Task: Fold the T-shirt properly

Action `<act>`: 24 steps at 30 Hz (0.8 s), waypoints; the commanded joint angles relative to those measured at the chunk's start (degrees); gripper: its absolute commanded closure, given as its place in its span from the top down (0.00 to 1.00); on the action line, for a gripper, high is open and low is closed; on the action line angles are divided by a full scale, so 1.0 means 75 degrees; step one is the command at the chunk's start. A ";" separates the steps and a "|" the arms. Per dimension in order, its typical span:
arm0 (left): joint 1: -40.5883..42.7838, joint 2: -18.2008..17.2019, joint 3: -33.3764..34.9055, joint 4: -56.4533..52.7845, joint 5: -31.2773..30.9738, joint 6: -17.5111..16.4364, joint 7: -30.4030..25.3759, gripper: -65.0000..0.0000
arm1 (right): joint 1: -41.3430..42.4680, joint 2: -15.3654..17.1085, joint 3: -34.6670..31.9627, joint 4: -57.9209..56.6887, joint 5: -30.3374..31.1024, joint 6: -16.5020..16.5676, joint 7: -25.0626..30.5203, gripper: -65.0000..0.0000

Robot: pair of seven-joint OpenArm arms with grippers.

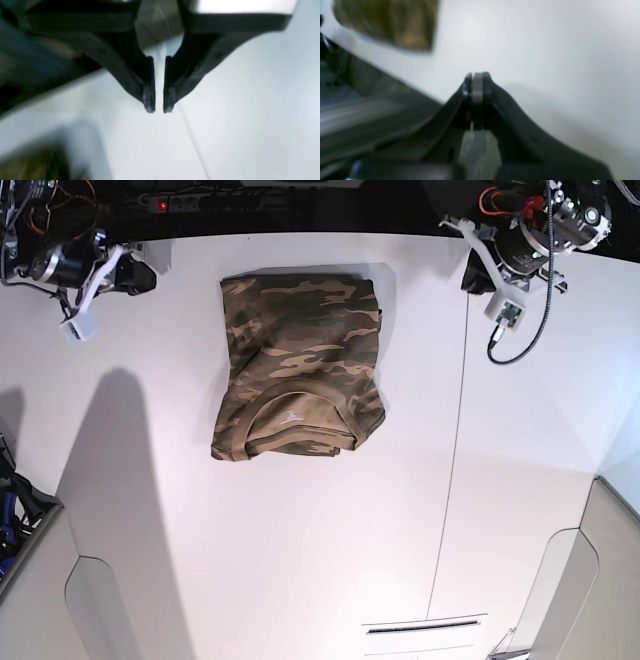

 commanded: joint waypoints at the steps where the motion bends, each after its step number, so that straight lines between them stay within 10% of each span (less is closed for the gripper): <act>1: 0.0321 -0.0006 -0.0064 0.0137 -0.0134 -0.0114 0.0032 0.11 | -0.0236 0.0219 0.0058 0.0102 0.0140 0.0026 0.0029 0.00; 16: 0.3042 -0.0810 0.1510 -0.1338 0.0099 -0.0670 0.0137 0.11 | -0.2731 0.0577 -0.0058 -0.0268 0.0105 -0.0058 0.0029 0.00; 24: 0.1358 -0.0930 0.3625 -0.4715 0.1513 0.0440 -0.0041 0.11 | -0.2573 0.0697 -0.1932 -0.1644 -0.0764 -0.0300 0.0090 0.00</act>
